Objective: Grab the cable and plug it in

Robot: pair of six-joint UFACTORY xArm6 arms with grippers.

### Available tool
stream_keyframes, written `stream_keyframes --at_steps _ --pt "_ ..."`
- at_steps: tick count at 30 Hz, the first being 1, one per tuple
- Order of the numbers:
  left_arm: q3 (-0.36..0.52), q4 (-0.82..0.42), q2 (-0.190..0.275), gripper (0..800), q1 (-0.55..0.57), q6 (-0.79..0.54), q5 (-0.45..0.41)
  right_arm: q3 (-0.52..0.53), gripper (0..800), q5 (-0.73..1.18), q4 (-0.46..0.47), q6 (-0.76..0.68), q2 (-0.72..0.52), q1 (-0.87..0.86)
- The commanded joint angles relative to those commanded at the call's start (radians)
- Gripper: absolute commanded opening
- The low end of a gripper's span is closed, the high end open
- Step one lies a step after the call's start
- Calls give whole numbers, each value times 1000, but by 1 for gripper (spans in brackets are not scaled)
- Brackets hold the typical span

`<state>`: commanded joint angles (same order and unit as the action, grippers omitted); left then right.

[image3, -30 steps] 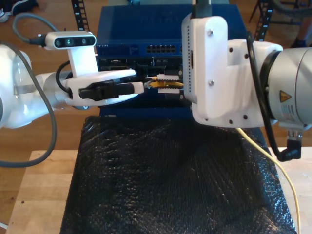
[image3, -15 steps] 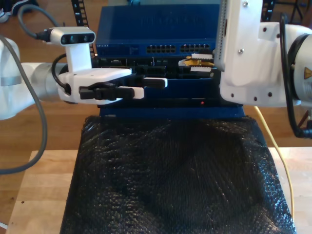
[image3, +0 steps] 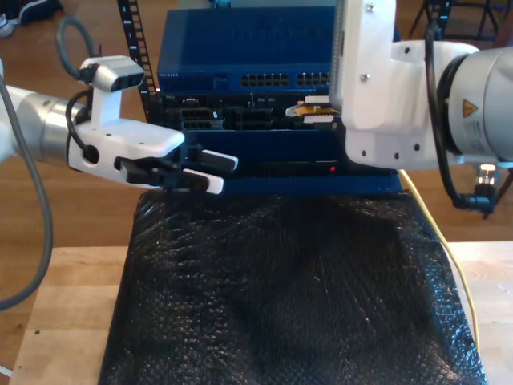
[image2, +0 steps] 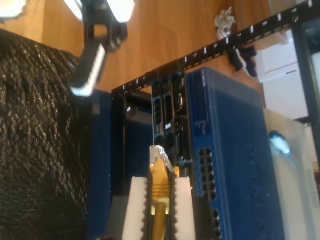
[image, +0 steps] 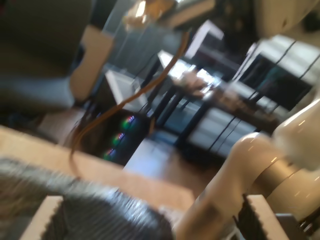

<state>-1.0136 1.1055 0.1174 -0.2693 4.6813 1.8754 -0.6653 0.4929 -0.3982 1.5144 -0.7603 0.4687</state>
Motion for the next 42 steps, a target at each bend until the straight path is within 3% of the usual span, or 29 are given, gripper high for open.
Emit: stream_keyframes --at_steps 13,22,27,42 --pt "-46 -301 54 797 -44 2 -104 -25 1 121 2 -64 75 -184" --pt "-48 -523 80 798 -81 -9 -114 -72 0 256 8 -68 115 -288" --pt "-44 -626 97 798 -112 -87 -114 -97 0 325 11 -68 147 -338" --pt "9 -796 133 798 -379 -448 -86 -147 0 451 64 -72 304 -377"
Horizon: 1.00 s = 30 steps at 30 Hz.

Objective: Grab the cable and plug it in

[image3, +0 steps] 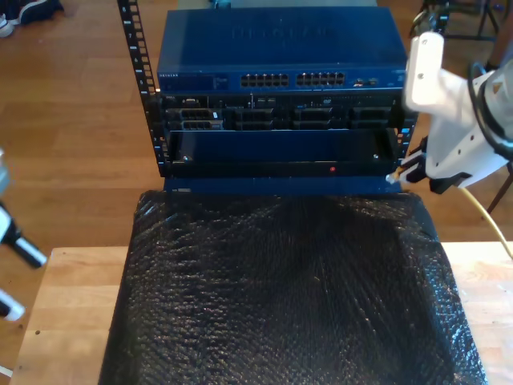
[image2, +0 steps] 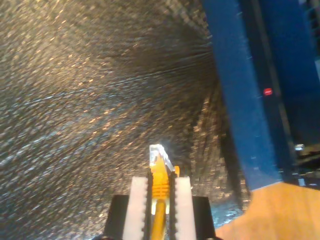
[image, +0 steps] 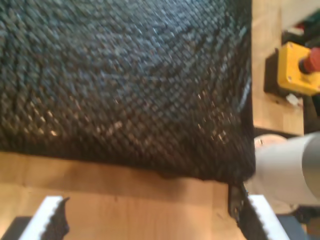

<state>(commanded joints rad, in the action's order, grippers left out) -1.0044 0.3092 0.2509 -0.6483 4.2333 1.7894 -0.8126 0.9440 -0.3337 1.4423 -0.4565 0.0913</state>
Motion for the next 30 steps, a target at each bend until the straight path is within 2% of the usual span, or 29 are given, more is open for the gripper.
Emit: stream_keyframes --at_steps 8,12,19,25,30 --pt "100 -84 29 798 -127 -190 11 2 0 0 55 -41 46 0" --pt "181 -141 84 798 -141 -292 11 6 0 -2 103 -68 60 2" --pt "284 -250 170 798 -224 -434 11 8 0 -5 106 -68 80 2" --pt "384 -331 175 799 -333 -577 9 8 0 -6 106 -69 94 2" --pt "430 -384 175 799 -410 -686 3 8 0 -6 106 -69 94 2"
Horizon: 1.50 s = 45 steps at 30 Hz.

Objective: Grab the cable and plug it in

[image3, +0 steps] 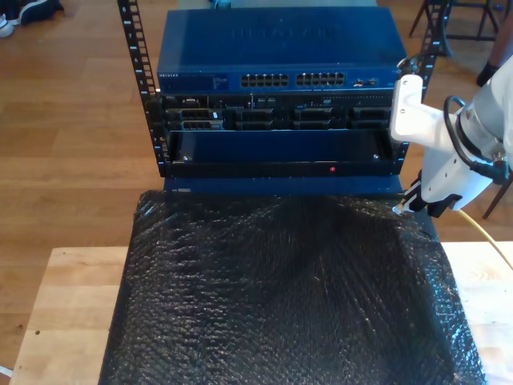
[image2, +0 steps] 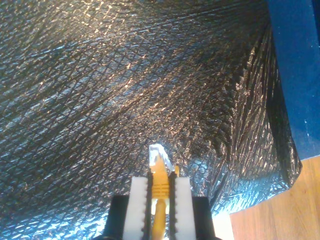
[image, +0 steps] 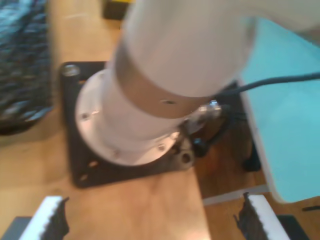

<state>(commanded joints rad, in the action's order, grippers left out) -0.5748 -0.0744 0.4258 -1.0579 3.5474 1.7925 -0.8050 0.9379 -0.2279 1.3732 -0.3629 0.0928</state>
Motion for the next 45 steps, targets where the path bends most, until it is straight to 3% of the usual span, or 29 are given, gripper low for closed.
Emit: stream_keyframes --at_steps 8,13,18,23,33,38,41,45 --pt "92 -41 2 799 -60 -94 -23 2 0 0 0 0 0 0" --pt "163 -77 28 799 -123 -110 -164 8 0 0 0 0 2 0" --pt "203 -75 37 799 -207 -176 -232 8 0 0 0 -2 2 0" --pt "245 -72 48 799 -216 -196 -296 8 0 -2 0 -2 9 0" --pt "270 -64 72 799 -218 -278 -339 28 0 -89 2 0 9 9" --pt "342 -61 115 799 -258 -292 -462 26 0 -118 2 2 11 20" --pt "381 -63 117 799 -319 -302 -559 26 0 -127 2 2 15 20" --pt "408 -61 117 799 -347 -322 -615 26 0 -132 2 2 15 20"
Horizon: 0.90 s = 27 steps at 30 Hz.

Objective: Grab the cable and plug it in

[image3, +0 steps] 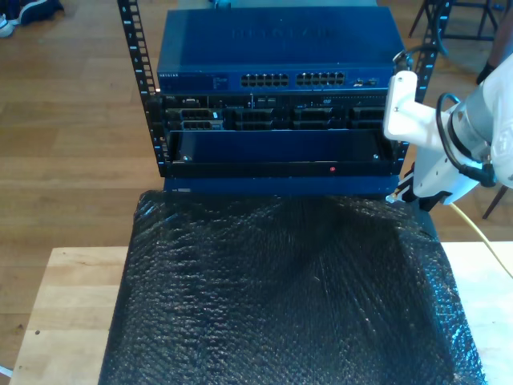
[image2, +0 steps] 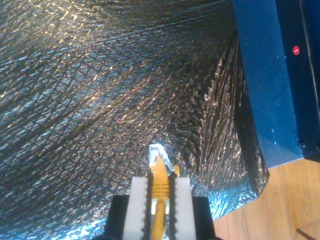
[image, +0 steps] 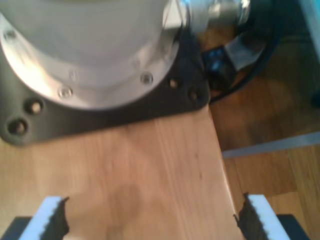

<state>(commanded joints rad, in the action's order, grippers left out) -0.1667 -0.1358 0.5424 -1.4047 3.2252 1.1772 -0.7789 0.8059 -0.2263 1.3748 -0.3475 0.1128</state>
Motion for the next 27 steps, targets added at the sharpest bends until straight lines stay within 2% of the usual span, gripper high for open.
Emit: stream_keyframes --at_steps 9,15,23,27 --pt "28 84 0 799 -8 -44 -41 20 0 -83 11 0 -5 21" --pt "68 86 -9 800 -8 -68 -121 18 0 -161 12 -2 -8 57" --pt "64 106 -20 800 -8 -68 -117 21 0 -287 23 -2 -8 84" --pt "64 107 -20 800 -8 -68 -117 69 0 -367 37 -2 -15 94"
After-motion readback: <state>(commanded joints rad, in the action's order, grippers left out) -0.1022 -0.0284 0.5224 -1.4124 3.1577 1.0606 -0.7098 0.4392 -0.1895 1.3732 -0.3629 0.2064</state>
